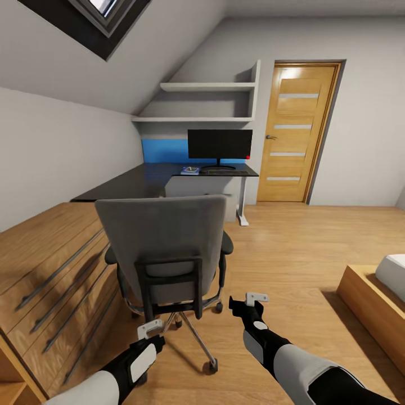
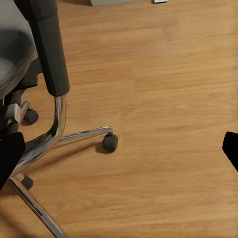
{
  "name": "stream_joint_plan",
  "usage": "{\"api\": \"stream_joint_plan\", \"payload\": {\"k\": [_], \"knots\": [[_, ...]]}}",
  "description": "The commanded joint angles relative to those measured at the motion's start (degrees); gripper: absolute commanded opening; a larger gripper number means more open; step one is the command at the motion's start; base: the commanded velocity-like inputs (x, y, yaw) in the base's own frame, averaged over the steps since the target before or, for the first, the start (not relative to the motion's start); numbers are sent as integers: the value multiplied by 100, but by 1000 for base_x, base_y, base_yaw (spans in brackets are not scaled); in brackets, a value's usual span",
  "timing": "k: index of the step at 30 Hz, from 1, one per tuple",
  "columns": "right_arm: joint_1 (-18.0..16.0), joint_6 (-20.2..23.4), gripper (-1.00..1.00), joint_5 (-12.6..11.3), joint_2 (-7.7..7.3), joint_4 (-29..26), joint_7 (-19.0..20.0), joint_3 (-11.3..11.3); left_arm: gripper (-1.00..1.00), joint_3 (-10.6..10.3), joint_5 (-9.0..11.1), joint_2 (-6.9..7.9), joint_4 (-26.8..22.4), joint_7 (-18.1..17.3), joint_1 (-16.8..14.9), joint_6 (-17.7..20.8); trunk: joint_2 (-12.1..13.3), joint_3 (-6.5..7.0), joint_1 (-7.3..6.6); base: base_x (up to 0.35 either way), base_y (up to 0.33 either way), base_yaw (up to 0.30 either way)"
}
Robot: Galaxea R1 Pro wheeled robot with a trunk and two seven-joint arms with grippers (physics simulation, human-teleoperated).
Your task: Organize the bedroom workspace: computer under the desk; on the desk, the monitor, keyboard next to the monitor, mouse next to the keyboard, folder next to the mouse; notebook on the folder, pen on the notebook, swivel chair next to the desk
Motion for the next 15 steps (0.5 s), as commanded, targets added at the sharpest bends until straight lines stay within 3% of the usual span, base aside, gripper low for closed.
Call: {"api": "stream_joint_plan", "payload": {"k": [1,5,7,12,13,15], "knots": [[-4,-20,100,-46,-2,3,-24,49,100,-41,33,38,31,49,-4,-126,-3,-6,-1,-4,0,0],[-4,-23,100,-44,-7,3,-24,42,100,-27,47,162,83,63,-1,-497,-3,-6,-1,-2,0,0],[-4,-24,100,-44,-12,3,-24,39,100,27,149,290,98,71,-3,-660,-3,-6,-1,0,0,0],[-4,-25,100,-39,-15,3,-24,38,100,256,666,492,107,67,-3,-753,-3,-6,-1,0,0,0],[-4,-25,100,-39,-15,3,-24,38,100,342,973,654,109,73,-4,-777,-3,-6,-1,0,0,0],[-4,-25,100,-38,-15,3,-24,38,100,353,1003,679,109,77,-4,-784,-3,-6,-1,0,0,0]]}}
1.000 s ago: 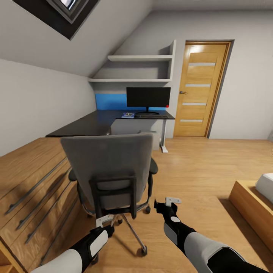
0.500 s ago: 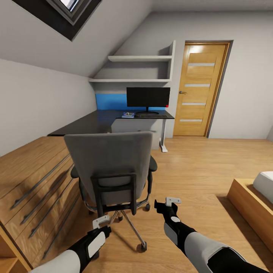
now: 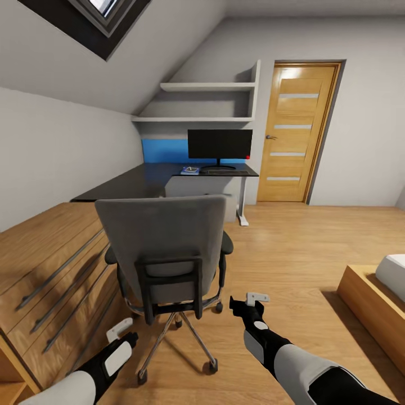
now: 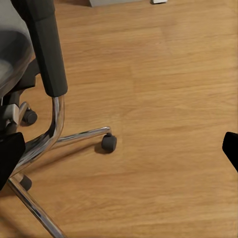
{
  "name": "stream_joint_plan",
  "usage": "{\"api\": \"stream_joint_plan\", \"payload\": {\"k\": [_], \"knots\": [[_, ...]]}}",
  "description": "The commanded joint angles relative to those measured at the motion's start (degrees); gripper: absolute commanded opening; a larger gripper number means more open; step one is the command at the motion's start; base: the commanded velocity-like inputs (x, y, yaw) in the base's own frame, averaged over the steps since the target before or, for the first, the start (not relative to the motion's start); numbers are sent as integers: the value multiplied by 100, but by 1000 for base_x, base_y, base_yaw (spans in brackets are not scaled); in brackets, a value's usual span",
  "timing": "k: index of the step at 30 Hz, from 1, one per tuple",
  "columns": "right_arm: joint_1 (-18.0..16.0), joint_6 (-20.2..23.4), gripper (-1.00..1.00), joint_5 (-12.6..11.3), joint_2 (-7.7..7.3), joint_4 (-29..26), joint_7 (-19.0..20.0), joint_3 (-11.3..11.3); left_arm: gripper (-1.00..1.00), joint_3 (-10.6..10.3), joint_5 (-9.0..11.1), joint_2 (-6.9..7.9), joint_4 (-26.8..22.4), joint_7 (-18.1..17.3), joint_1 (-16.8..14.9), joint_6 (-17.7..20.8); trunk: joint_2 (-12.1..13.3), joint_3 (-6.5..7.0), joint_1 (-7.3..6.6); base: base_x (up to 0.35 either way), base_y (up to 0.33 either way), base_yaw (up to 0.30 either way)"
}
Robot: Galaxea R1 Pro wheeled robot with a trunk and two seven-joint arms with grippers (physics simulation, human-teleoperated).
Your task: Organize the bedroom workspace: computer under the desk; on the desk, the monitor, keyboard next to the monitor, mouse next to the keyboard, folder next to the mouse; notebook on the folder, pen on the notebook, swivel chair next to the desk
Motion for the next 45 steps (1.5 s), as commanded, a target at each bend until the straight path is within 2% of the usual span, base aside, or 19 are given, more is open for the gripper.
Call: {"api": "stream_joint_plan", "payload": {"k": [1,12,28,35,45], "knots": [[-4,-17,100,-47,1,3,-24,50,100,-40,73,23,-11,40,-2,-19,-3,-6,-1,0,0,0],[-4,-17,100,-45,1,11,-24,56,100,-26,107,130,-11,14,-2,-142,-3,-6,-1,181,0,0],[-4,-19,100,-26,1,12,-7,75,100,-30,107,134,-19,10,-2,-150,-3,-6,-1,42,0,-63],[-3,-17,100,355,5,12,-8,76,100,-42,100,125,-27,10,0,-154,-3,-6,-1,14,0,-153],[-3,-17,100,412,9,12,-10,76,100,-64,73,117,-28,2,-1,-156,-3,-6,-1,200,-92,-38]]}}
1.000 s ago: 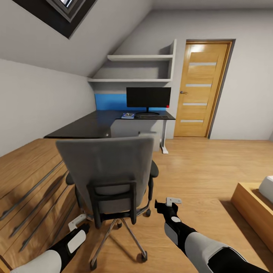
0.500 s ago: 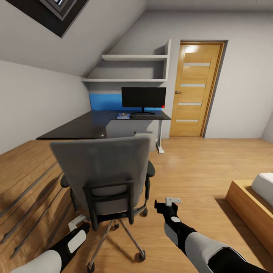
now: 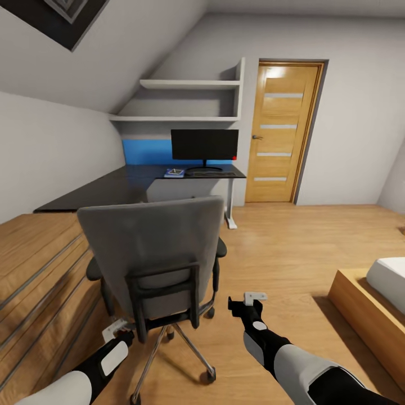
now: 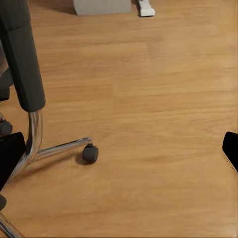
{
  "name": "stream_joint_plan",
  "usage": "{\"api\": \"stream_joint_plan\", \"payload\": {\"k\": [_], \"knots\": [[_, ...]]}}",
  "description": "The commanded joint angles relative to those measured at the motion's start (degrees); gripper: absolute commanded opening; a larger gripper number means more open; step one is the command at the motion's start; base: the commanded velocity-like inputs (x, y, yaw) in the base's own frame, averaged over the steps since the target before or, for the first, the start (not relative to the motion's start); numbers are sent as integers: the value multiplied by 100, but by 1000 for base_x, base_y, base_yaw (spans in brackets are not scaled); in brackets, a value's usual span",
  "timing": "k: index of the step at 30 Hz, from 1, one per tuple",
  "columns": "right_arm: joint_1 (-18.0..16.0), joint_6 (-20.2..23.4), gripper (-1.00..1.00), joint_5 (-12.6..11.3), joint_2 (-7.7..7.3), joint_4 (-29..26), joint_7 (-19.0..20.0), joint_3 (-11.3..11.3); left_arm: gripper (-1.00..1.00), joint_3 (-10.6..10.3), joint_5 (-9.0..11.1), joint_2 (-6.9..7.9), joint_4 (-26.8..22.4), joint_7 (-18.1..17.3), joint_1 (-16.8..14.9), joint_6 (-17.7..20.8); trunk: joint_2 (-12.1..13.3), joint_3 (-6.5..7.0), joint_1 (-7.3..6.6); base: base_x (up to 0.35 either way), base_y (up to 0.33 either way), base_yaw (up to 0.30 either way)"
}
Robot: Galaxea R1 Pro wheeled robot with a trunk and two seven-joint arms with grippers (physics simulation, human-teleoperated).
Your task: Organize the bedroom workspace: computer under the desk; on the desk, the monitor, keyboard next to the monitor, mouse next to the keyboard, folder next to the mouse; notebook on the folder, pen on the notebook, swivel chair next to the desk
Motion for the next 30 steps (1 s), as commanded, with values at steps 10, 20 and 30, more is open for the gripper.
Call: {"api": "stream_joint_plan", "payload": {"k": [10,20,30], "knots": [[-3,-16,100,-45,1,3,-24,49,100,-77,54,-14,-10,31,-4,-21,-2,-6,2,170,-241,0],[-1,-16,100,-45,1,3,-25,49,100,-75,54,-15,-10,31,-4,-16,-2,-6,2,7,-296,0],[-2,-16,100,-45,1,3,-25,49,100,-62,62,-7,-10,31,-2,-12,-2,-6,2,-109,62,0]]}}
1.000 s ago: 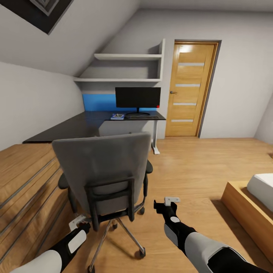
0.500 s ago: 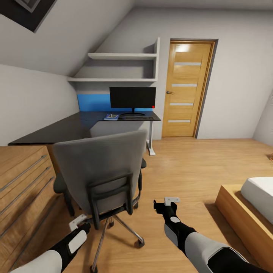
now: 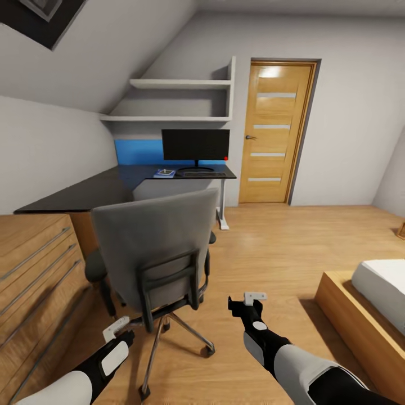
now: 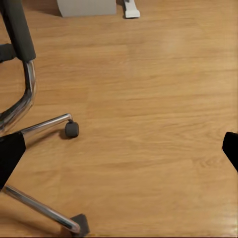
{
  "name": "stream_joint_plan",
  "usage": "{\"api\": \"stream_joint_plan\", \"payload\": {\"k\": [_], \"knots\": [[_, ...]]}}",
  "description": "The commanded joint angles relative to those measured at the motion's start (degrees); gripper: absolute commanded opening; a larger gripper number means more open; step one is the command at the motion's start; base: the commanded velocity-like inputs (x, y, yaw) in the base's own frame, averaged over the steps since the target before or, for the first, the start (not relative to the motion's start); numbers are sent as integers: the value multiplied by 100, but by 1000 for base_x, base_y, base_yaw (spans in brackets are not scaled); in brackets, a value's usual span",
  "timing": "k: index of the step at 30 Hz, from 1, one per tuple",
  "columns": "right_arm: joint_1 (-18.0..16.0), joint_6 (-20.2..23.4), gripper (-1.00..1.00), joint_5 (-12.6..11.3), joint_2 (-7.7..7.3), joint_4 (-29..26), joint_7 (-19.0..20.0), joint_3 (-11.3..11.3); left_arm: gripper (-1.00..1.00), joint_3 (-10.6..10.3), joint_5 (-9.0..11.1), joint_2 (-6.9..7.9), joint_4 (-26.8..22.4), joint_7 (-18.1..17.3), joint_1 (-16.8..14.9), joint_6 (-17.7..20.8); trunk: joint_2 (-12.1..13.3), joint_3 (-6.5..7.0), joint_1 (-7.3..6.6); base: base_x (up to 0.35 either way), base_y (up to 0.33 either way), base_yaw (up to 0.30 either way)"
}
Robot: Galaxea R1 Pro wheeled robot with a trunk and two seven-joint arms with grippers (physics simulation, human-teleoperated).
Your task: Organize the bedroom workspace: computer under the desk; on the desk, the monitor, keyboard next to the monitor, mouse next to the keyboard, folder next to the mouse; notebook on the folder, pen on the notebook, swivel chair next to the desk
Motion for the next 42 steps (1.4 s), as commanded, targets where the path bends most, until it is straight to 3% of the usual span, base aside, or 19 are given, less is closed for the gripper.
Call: {"api": "stream_joint_plan", "payload": {"k": [1,13,17,19,20,25,42], "knots": [[-6,-19,100,-45,1,6,-25,50,100,-46,60,5,-9,28,-2,-21,-3,-6,-4,-241,193,0],[-5,-19,100,-44,1,6,-27,44,100,-7,111,39,1,74,-3,-6,-3,-6,-4,-195,205,0],[-7,-19,100,-45,-5,6,-28,42,100,25,135,141,6,92,-2,-4,-3,-6,-4,-32,46,0],[-7,-19,100,-45,-6,6,-28,41,100,175,224,205,7,94,-3,-4,-3,-6,-4,-10,15,0],[-6,-19,100,-41,-7,6,-28,38,100,345,282,233,8,92,-2,-4,-3,-6,-4,-4,6,0],[-7,-19,100,-46,-12,6,-28,28,100,551,326,285,8,90,-3,-4,-3,-6,-4,-2,3,0],[-8,-335,100,-80,-101,8,-28,23,100,597,299,301,0,29,-3,-13,-3,-6,-4,122,0,0]]}}
